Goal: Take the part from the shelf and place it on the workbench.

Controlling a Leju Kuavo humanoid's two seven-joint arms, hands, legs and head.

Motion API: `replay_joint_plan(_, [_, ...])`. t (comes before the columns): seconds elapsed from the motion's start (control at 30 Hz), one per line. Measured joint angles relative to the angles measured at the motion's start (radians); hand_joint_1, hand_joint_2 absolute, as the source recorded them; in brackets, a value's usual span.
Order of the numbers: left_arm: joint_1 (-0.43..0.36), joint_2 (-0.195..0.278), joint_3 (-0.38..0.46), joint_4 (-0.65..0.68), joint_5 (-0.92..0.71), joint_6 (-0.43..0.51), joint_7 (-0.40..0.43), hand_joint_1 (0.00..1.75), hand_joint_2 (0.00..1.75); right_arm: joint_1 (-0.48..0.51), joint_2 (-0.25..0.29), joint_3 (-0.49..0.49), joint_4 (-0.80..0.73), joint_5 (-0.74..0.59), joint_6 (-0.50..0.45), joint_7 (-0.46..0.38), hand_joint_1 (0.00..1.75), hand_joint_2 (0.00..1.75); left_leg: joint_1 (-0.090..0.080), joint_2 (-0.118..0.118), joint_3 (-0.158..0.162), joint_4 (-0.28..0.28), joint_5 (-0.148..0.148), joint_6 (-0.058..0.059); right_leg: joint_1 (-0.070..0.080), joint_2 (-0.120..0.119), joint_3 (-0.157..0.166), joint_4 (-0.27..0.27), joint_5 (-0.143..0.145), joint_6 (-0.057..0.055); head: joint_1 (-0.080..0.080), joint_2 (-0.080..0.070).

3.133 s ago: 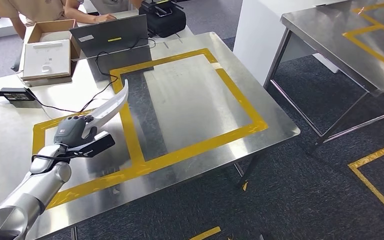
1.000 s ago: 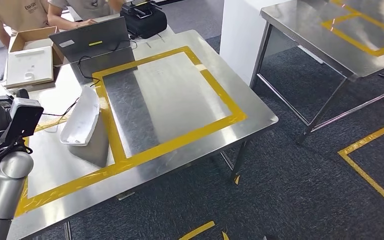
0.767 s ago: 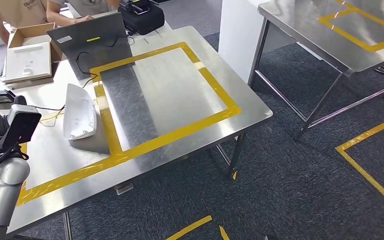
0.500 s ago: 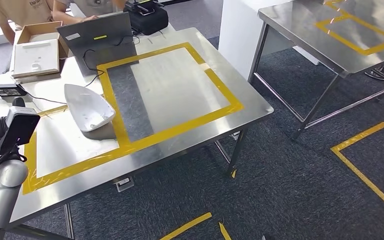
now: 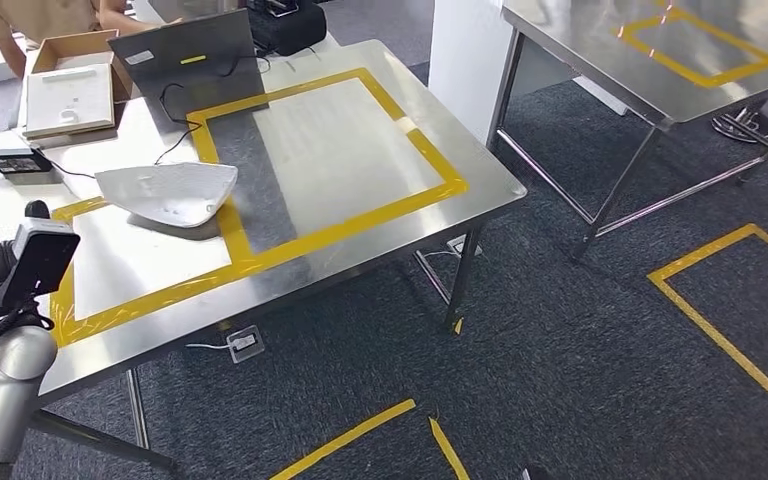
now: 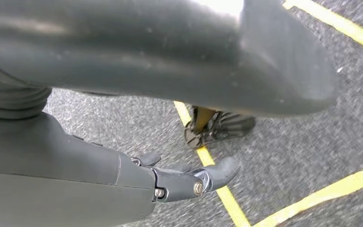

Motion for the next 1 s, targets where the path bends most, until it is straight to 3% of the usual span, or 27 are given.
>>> replay_joint_plan(0.07, [0.02, 0.004, 0.015, -0.003, -0.001, 0.001, 0.002, 0.0, 0.0, 0.002, 0.001, 0.0, 0.0, -0.001, -0.003, 0.006, 0.0, 0.0, 0.003, -0.004, -0.022, 0.06, -0.066, -0.009, -0.004, -0.004, -0.016, -0.007, 0.022, -0.013, 0.0, 0.0])
replay_joint_plan(0.13, [0.045, 0.007, 0.034, -0.008, -0.003, 0.001, 0.002, 0.0, 0.0, 0.002, 0.002, 0.0, 0.0, -0.001, -0.005, 0.01, 0.0, 0.0, 0.003, -0.006, -0.048, 0.174, -0.152, -0.016, -0.003, -0.004, -0.039, -0.007, 0.041, -0.02, 0.0, 0.0])
replay_joint_plan(0.17, [0.061, 0.007, 0.044, -0.01, -0.005, 0.001, 0.002, 0.0, 0.0, 0.002, 0.002, 0.0, 0.0, -0.002, -0.004, 0.01, 0.0, 0.0, 0.003, -0.006, -0.053, 0.222, -0.173, -0.018, -0.003, -0.004, -0.052, -0.007, 0.05, -0.02, 0.0, 0.0])
replay_joint_plan(0.2, [0.078, 0.007, 0.053, -0.014, -0.008, 0.002, 0.002, 0.0, 0.0, 0.003, 0.002, 0.0, 0.0, -0.003, -0.003, 0.008, 0.0, 0.0, 0.004, -0.006, -0.045, 0.245, -0.172, -0.02, -0.004, -0.004, -0.065, -0.006, 0.059, -0.018, -0.001, 0.0])
replay_joint_plan(0.23, [0.096, 0.007, 0.062, -0.018, -0.013, 0.002, 0.0, 0.0, 0.0, 0.004, 0.003, 0.0, 0.0, -0.004, -0.002, 0.007, 0.0, 0.0, 0.004, -0.006, -0.023, 0.236, -0.153, -0.022, -0.005, -0.004, -0.078, -0.004, 0.068, -0.016, -0.001, 0.0])
replay_joint_plan(0.3, [0.124, 0.006, 0.079, -0.03, -0.024, 0.004, -0.001, 0.0, 0.0, 0.006, 0.004, 0.0, 0.0, -0.005, 0.0, 0.003, 0.0, 0.0, 0.006, -0.006, 0.06, 0.132, -0.116, -0.023, -0.007, -0.003, -0.103, 0.001, 0.084, -0.006, -0.001, 0.0])
replay_joint_plan(0.37, [0.143, 0.003, 0.091, -0.038, -0.035, 0.004, 0.0, 0.0, 0.0, 0.006, 0.004, 0.0, 0.0, -0.005, 0.002, 0.001, 0.0, 0.0, 0.003, -0.009, 0.132, 0.021, -0.121, -0.014, -0.005, -0.003, -0.119, 0.006, 0.099, 0.007, 0.0, 0.0])
replay_joint_plan(0.4, [0.153, 0.001, 0.095, -0.04, -0.04, 0.001, 0.003, 0.0, 0.0, 0.006, 0.004, 0.0, 0.0, -0.005, 0.003, 0.001, 0.0, 0.0, 0.001, -0.011, 0.146, -0.006, -0.13, -0.007, -0.004, -0.004, -0.122, 0.006, 0.107, 0.013, 0.0, 0.0])
replay_joint_plan(0.47, [0.178, -0.004, 0.1, -0.038, -0.051, -0.011, 0.009, 0.0, 0.0, 0.006, 0.004, 0.0, 0.0, -0.005, 0.003, 0.006, 0.0, 0.0, -0.002, -0.011, 0.14, -0.012, -0.122, 0.012, -0.004, -0.003, -0.125, 0.003, 0.121, 0.025, 0.0, 0.0])
replay_joint_plan(0.5, [0.188, -0.008, 0.1, -0.035, -0.056, -0.021, 0.013, 0.0, 0.0, 0.007, 0.004, 0.0, 0.0, -0.006, 0.002, 0.009, 0.0, 0.0, -0.002, -0.01, 0.134, -0.012, -0.115, 0.022, -0.005, -0.002, -0.129, 0.007, 0.115, 0.031, 0.0, 0.0])
replay_joint_plan(0.53, [0.195, -0.014, 0.1, -0.032, -0.061, -0.029, 0.017, 0.0, 0.0, 0.007, 0.004, 0.0, 0.0, -0.006, 0.002, 0.012, 0.0, 0.0, -0.001, -0.008, 0.126, -0.013, -0.106, 0.033, -0.007, -0.002, -0.139, 0.028, 0.092, 0.037, 0.0, 0.0])
replay_joint_plan(0.63, [0.211, -0.03, 0.1, -0.023, -0.07, -0.042, 0.023, 0.0, 0.0, 0.007, 0.004, 0.0, 0.0, -0.007, 0.001, 0.014, 0.0, 0.0, -0.001, -0.005, 0.095, -0.013, -0.079, 0.049, -0.007, -0.002, -0.195, 0.198, -0.041, 0.048, 0.002, 0.0])
replay_joint_plan(0.67, [0.216, -0.033, 0.1, -0.021, -0.071, -0.043, 0.023, 0.0, 0.0, 0.007, 0.004, 0.0, 0.0, -0.008, 0.001, 0.014, 0.0, 0.0, -0.003, -0.004, 0.083, -0.012, -0.07, 0.05, -0.006, -0.002, -0.208, 0.257, -0.066, 0.048, 0.002, 0.0])
replay_joint_plan(0.7, [0.22, -0.035, 0.1, -0.018, -0.072, -0.044, 0.024, 0.0, 0.0, 0.006, 0.004, 0.0, 0.0, -0.008, 0.001, 0.014, 0.0, 0.0, -0.005, -0.004, 0.071, -0.011, -0.062, 0.051, -0.005, -0.002, -0.205, 0.287, -0.068, 0.046, 0.002, 0.0])
replay_joint_plan(0.73, [0.223, -0.038, 0.1, -0.016, -0.074, -0.047, 0.026, 0.0, 0.0, 0.006, 0.004, 0.0, 0.0, -0.008, 0.001, 0.014, 0.0, 0.0, -0.007, -0.003, 0.06, -0.01, -0.054, 0.051, -0.004, -0.002, -0.184, 0.283, -0.054, 0.042, 0.002, 0.0])
replay_joint_plan(0.8, [0.226, -0.043, 0.101, -0.013, -0.078, -0.059, 0.036, 0.0, 0.0, 0.005, 0.003, 0.0, 0.0, -0.009, 0.001, 0.012, 0.0, 0.0, -0.01, -0.003, 0.042, -0.008, -0.039, 0.05, 0.005, -0.001, -0.091, 0.169, -0.012, 0.024, 0.002, 0.0])
replay_joint_plan(0.87, [0.231, -0.054, 0.108, -0.007, -0.084, -0.074, 0.045, 0.0, 0.0, 0.002, 0.001, 0.0, 0.0, -0.011, 0.003, 0.011, 0.0, 0.0, -0.013, -0.002, 0.034, -0.009, -0.026, 0.043, 0.013, -0.002, 0.0, 0.035, -0.007, 0.005, 0.001, 0.0])
replay_joint_plan(0.9, [0.237, -0.063, 0.113, -0.001, -0.087, -0.078, 0.047, 0.0, 0.0, 0.001, 0.0, 0.0, 0.0, -0.012, 0.005, 0.012, 0.0, 0.0, -0.012, 0.0, 0.033, -0.011, -0.02, 0.038, 0.017, -0.002, 0.022, -0.001, -0.012, -0.001, 0.002, 0.0])
replay_joint_plan(1.0, [0.27, -0.092, 0.133, 0.026, -0.088, -0.074, 0.046, 0.0, 0.0, 0.0, -0.001, 0.0, 0.0, -0.013, 0.007, 0.017, 0.0, 0.0, -0.012, 0.001, 0.03, -0.018, -0.007, 0.019, 0.015, -0.002, 0.021, -0.03, 0.007, -0.009, 0.003, 0.0])
